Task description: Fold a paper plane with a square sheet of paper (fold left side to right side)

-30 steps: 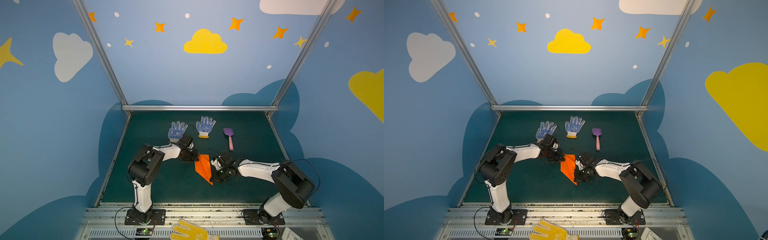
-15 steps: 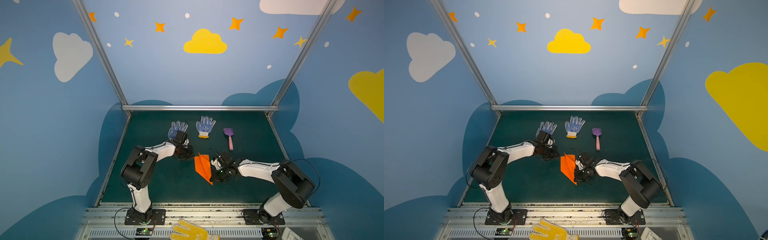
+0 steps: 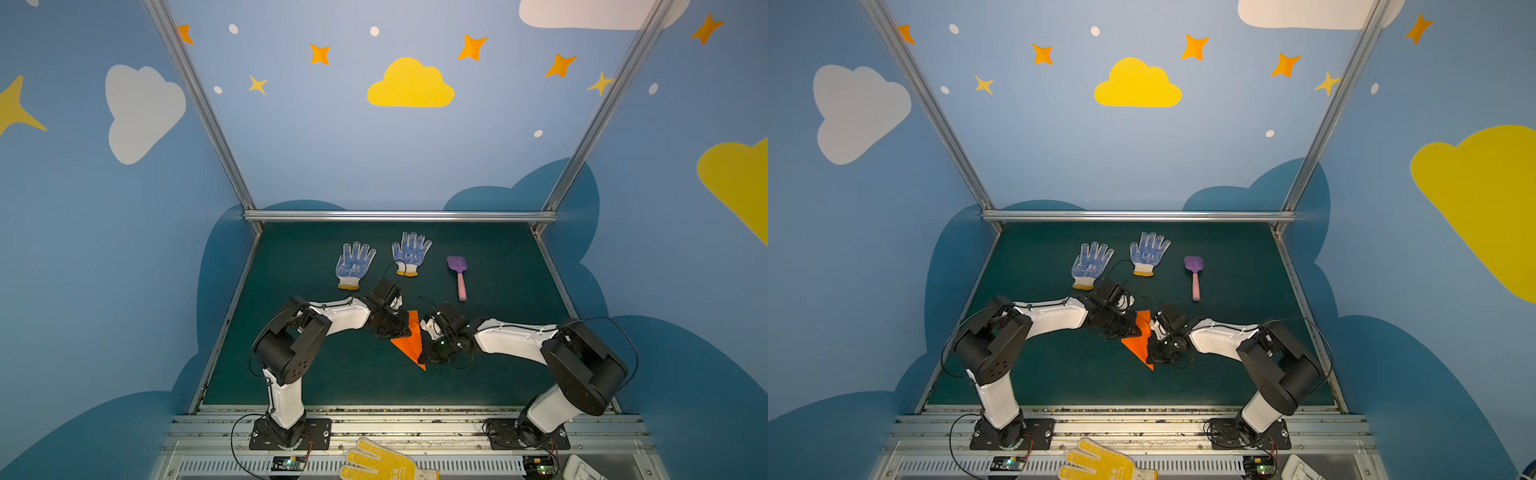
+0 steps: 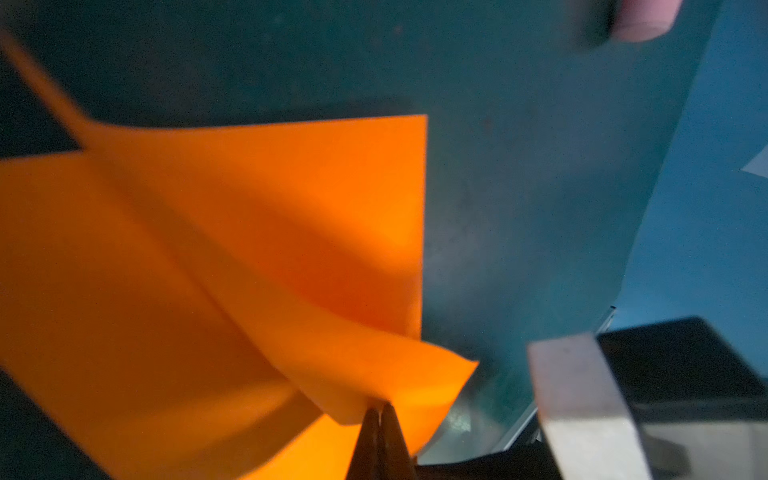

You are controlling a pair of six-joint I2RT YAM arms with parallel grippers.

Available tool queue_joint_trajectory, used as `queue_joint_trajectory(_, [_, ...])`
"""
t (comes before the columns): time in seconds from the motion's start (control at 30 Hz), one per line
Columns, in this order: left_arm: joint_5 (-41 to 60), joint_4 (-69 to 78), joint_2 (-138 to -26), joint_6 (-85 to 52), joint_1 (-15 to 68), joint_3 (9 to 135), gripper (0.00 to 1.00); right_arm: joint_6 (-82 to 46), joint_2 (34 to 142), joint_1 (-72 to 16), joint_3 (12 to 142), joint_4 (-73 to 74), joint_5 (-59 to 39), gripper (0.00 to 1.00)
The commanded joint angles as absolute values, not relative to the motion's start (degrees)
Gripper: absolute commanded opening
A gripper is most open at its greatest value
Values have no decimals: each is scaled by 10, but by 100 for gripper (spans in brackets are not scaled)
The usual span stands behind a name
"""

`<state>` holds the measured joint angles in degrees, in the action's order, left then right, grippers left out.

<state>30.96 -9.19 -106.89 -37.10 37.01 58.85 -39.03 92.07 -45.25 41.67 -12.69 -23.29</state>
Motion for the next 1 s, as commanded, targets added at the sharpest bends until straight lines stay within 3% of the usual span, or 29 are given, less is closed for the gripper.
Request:
queue_joint_trajectory(0.0, [290, -92, -1085, -365, 359, 610, 4, -398, 961, -464, 389, -163, -192, 0])
queue_joint_trajectory(0.97, [232, -147, -1182, -302, 225, 665, 4, -410, 960, -462, 353, -142, -192, 0])
